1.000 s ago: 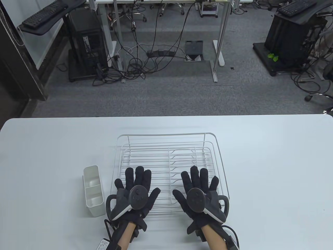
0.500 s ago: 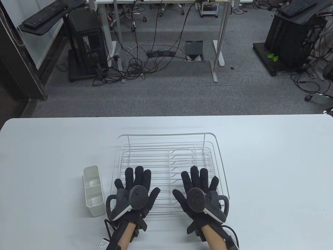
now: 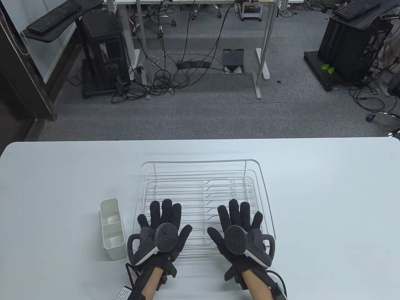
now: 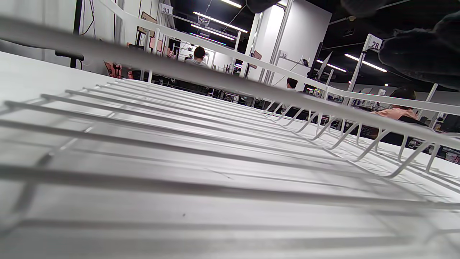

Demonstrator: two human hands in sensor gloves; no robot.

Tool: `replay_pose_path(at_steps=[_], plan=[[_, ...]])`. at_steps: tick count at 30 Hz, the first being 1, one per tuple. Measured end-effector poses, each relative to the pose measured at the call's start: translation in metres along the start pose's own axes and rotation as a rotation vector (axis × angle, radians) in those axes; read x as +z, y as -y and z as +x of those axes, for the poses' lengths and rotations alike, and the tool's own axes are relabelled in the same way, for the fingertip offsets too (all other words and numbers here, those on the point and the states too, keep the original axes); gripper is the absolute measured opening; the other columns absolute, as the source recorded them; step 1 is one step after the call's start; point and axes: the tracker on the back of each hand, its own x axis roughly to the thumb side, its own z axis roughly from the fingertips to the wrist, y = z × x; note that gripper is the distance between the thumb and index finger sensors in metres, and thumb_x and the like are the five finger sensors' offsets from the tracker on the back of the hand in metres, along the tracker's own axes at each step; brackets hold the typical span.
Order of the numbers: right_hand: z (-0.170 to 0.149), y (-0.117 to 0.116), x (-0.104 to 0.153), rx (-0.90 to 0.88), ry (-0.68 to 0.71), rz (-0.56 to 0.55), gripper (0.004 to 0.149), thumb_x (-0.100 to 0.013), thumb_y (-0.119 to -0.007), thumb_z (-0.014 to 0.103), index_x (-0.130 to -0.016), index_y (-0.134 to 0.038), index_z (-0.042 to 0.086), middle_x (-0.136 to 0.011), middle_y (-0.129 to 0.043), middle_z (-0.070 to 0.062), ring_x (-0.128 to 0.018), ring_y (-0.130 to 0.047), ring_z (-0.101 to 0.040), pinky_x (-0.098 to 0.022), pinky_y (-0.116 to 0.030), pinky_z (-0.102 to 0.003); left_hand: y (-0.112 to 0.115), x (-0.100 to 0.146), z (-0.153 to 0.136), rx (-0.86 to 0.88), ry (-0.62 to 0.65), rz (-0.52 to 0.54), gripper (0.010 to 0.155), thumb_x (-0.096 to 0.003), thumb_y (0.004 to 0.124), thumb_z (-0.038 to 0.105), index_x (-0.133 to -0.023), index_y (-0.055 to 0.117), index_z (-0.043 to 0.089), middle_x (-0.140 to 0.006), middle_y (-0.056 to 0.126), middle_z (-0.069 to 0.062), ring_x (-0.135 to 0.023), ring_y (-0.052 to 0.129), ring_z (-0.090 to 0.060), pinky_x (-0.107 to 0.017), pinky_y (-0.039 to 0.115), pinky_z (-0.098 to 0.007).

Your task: Hang the cutlery bin on dish rack (Opening facing upward)

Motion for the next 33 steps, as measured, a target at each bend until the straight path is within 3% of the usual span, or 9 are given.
replay_pose_path(at_steps=[4,10,19,27,33], plan=[[0.000,0.000,0.000,-0.001,0.000,0.001,0.073,-0.056,-0.049,0.066,-0.113,-0.037,0.022,-0.119,-0.025,-0.013,-0.108,-0.015,-0.041,-0.065,-0.002,-0.066,0.000,0.002,0.000,-0.003,0.010,0.048,0.076,-0.0628,0.039,0.071,-0.117,0.014,0.024,-0.122,0.014,-0.009,-0.111,0.010,-0.039,-0.068,0.013,-0.070],[0.000,0.000,0.000,0.000,0.002,0.003,0.073,-0.057,-0.049,0.066,-0.113,-0.037,0.022,-0.119,-0.025,-0.013,-0.108,-0.015,-0.041,-0.064,-0.002,-0.066,-0.003,0.005,-0.001,0.025,0.018,0.090,0.078,-0.0617,0.040,0.071,-0.117,0.013,0.024,-0.122,0.012,-0.009,-0.110,0.006,-0.039,-0.067,0.010,-0.069],[0.000,0.000,-0.001,0.000,0.003,0.005,0.073,-0.057,-0.049,0.066,-0.113,-0.037,0.022,-0.119,-0.025,-0.013,-0.108,-0.015,-0.041,-0.065,-0.002,-0.066,-0.036,0.028,-0.016,0.089,0.006,0.320,0.079,-0.0608,0.044,0.070,-0.116,0.009,0.026,-0.123,0.009,-0.008,-0.109,0.000,-0.040,-0.066,0.003,-0.068],[0.000,0.000,-0.001,-0.001,0.003,0.004,0.073,-0.057,-0.049,0.066,-0.113,-0.038,0.022,-0.119,-0.025,-0.013,-0.108,-0.016,-0.041,-0.065,-0.003,-0.066,-0.052,0.040,-0.063,0.114,-0.174,0.381,0.078,-0.0614,0.047,0.068,-0.115,0.007,0.027,-0.123,0.007,-0.008,-0.109,0.000,-0.041,-0.066,0.004,-0.068],[0.001,0.001,-0.001,-0.001,0.003,0.006,0.072,-0.057,-0.049,0.066,-0.113,-0.038,0.022,-0.119,-0.025,-0.013,-0.108,-0.016,-0.041,-0.065,-0.003,-0.066,-0.049,0.051,-0.109,0.291,-0.311,0.403,0.077,-0.0613,0.052,0.065,-0.116,0.012,0.029,-0.122,0.008,-0.006,-0.108,-0.001,-0.040,-0.066,0.003,-0.068]])
